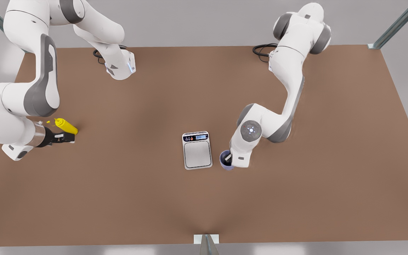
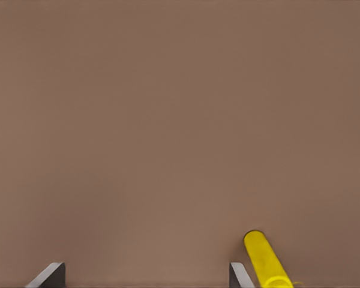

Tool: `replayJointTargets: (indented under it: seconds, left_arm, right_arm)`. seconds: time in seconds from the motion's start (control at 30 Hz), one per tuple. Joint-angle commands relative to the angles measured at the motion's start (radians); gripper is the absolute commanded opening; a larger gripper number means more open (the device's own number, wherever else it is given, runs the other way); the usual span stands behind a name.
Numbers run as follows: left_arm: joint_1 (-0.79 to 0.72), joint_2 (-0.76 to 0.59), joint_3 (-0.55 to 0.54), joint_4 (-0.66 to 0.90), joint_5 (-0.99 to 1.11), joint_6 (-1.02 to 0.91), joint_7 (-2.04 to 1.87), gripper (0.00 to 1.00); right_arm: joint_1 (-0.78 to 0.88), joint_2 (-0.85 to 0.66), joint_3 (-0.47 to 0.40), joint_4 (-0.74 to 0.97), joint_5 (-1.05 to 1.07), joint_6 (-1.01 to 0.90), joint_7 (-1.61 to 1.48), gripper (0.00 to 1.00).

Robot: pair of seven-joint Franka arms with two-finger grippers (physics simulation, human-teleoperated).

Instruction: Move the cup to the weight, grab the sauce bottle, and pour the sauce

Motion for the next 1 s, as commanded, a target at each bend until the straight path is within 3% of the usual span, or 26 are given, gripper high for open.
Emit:
replayJointTargets:
  seconds: [0.0,0.07,0.33,0.63,0.67,0.7,0.97]
  left_arm:
    - [-0.006,0.017,-0.009,0.023,-0.091,0.006,-0.031,0.21]
    - [-0.013,0.049,-0.087,0.040,-0.091,0.044,-0.098,0.21]
    - [-0.016,0.094,-0.181,0.016,-0.089,0.011,-0.099,0.21]
    - [-0.011,0.131,-0.181,0.021,-0.089,0.069,-0.119,0.21]
    - [-0.008,0.134,-0.179,0.021,-0.088,0.069,-0.119,0.54]
    - [-0.008,0.138,-0.179,0.021,-0.085,0.069,-0.111,1.00]
    - [-0.005,0.138,-0.178,0.021,-0.085,0.069,-0.111,1.00]
  right_arm:
    - [0.000,0.000,0.000,0.002,0.000,0.000,0.000,1.00]
    - [0.002,0.000,0.000,0.000,-0.002,0.000,0.002,1.00]
    - [0.002,0.002,-0.001,0.000,-0.028,-0.055,-0.043,1.00]
    - [0.005,0.005,0.000,-0.003,-0.012,-0.051,-0.034,1.00]
    - [-0.001,0.005,0.000,-0.002,-0.006,-0.051,-0.038,1.00]
    - [-0.003,0.005,-0.001,-0.011,-0.014,-0.051,-0.038,1.00]
    - [0.023,0.016,0.000,-0.009,0.009,-0.017,0.005,1.00]
